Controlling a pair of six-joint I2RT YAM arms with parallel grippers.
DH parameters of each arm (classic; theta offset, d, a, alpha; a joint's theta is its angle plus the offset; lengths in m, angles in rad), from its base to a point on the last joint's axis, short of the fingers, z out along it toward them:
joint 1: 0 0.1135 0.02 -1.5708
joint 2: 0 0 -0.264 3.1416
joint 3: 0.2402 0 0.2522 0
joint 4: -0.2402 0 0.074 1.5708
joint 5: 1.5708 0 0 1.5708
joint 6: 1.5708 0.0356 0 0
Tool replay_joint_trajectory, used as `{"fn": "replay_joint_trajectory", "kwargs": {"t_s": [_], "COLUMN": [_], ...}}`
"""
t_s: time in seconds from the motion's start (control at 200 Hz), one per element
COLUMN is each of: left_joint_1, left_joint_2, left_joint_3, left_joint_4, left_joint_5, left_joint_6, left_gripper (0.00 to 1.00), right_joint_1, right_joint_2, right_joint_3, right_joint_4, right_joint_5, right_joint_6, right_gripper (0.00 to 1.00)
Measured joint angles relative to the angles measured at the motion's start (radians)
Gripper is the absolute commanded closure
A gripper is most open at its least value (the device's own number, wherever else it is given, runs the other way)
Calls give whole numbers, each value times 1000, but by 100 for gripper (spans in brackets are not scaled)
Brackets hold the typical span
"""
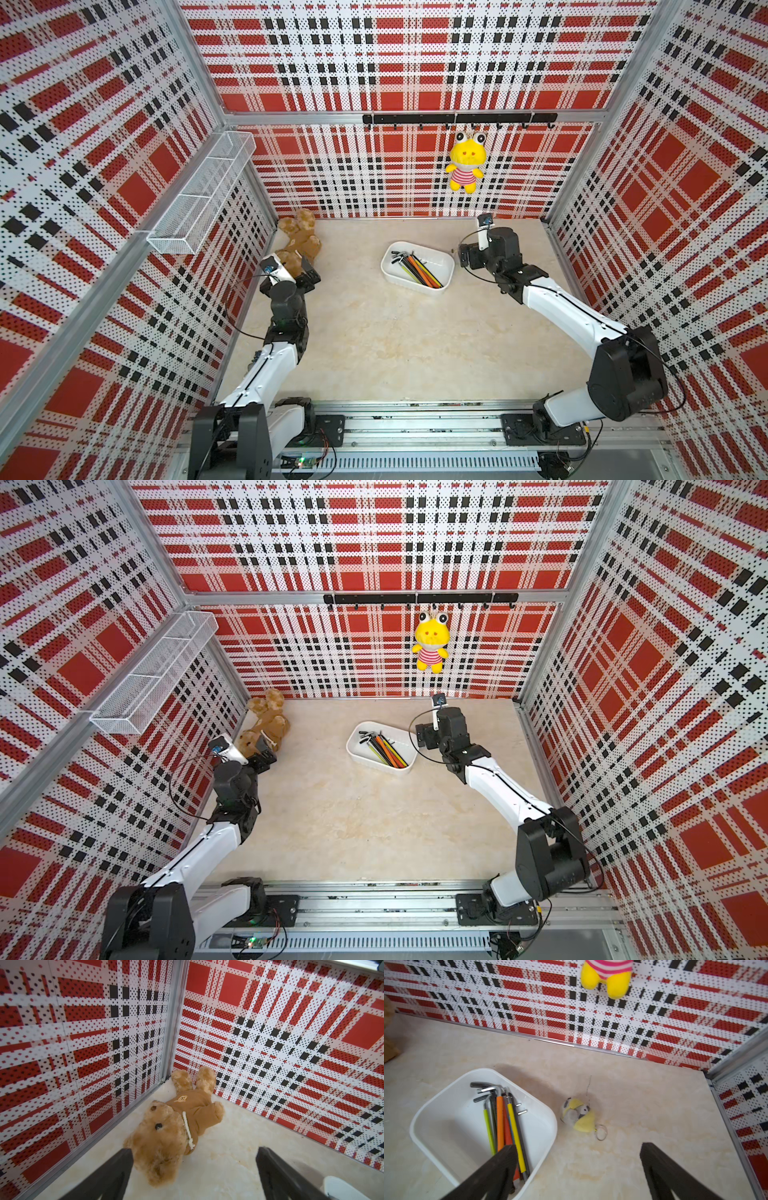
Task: Put the hex key on the desktop into the storage box
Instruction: Reset both arms
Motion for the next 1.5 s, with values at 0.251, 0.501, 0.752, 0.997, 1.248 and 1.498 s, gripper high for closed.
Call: {"fn": "replay_joint_trajectory", "kwargs": {"t_s": [0.251, 0.501, 0.752, 0.997, 1.248, 1.498], "left_joint_1": [-7, 17, 17, 17, 9, -16], "left_joint_2": [89, 222, 342, 359, 359, 453], "left_joint_3": [-90, -99, -147, -177, -193, -262], "left_joint_4": [202, 356, 486, 566, 615, 768], "left_joint_5": [-19, 19, 49, 56, 56, 53], "left_joint_6": [69, 88, 90, 91, 103, 132], "left_gripper": [0, 1, 0, 0, 0, 1], "right_joint_1": [-153, -170, -171, -176, -198, -198], "right_joint_2": [-71, -68, 8, 21, 18, 20], "right_joint_3": [-193, -344, -396, -426, -550, -554], "right_joint_4": [86, 103, 103, 124, 160, 171], "right_joint_5": [-24, -36, -40, -43, -50, -51], "right_joint_6": [83, 105, 107, 108, 123, 123], "right_gripper": [0, 0, 0, 0, 0, 0]}}
